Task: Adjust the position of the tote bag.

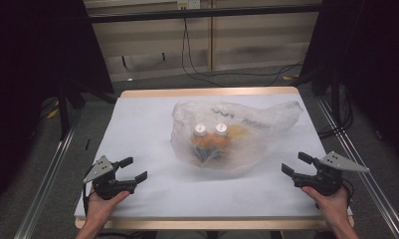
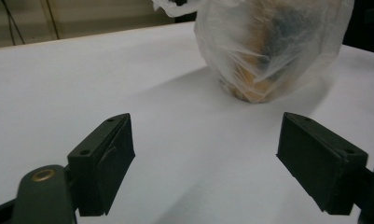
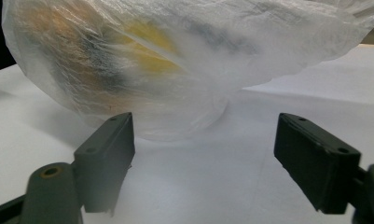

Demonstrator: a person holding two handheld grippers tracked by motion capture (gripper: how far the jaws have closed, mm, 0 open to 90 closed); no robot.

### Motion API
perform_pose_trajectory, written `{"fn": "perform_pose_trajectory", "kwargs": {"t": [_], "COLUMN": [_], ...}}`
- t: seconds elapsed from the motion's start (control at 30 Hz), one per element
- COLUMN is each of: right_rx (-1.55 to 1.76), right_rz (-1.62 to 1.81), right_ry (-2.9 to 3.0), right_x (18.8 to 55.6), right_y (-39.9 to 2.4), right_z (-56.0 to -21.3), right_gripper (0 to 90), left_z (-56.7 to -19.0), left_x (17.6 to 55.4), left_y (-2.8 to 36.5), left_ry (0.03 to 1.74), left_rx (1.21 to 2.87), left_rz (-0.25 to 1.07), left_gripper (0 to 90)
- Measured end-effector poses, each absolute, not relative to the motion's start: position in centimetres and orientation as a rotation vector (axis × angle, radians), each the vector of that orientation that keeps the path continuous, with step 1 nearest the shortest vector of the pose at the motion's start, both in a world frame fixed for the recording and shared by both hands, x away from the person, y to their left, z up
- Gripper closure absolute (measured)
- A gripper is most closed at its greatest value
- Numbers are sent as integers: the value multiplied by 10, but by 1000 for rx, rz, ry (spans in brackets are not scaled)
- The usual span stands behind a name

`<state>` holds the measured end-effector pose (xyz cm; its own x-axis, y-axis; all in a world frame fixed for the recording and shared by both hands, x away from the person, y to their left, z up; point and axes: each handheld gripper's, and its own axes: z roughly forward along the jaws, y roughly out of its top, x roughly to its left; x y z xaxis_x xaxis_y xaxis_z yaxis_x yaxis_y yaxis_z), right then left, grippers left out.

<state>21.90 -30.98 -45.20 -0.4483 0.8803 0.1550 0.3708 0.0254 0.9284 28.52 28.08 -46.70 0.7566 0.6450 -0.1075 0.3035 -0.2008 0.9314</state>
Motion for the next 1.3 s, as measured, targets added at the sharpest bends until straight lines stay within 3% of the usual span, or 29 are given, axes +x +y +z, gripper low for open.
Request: {"fn": "perform_pose_trajectory", "kwargs": {"t": [0.27, 0.37, 0.7, 1.03, 1.07, 1.3], "right_rx": [1289, 1296, 1260, 1256, 1253, 1227], "right_rz": [1434, 1434, 1459, 1464, 1459, 1435], "right_ry": [1900, 1937, 1989, 2029, 2041, 2054], "right_x": [221, 224, 228, 240, 242, 250], "right_y": [-313, -310, -310, -311, -310, -307], "right_z": [-452, -452, -444, -438, -438, -431], "right_gripper": [270, 298, 429, 466, 470, 521], "left_z": [-468, -468, -462, -454, -453, -444], "left_x": [285, 285, 285, 293, 294, 304], "left_y": [275, 273, 262, 248, 247, 246], "left_ry": [737, 701, 692, 689, 679, 710], "left_rx": [1839, 1847, 1846, 1857, 1864, 1835], "left_rz": [343, 290, 228, 234, 228, 274], "left_gripper": [262, 350, 406, 376, 437, 506]}}
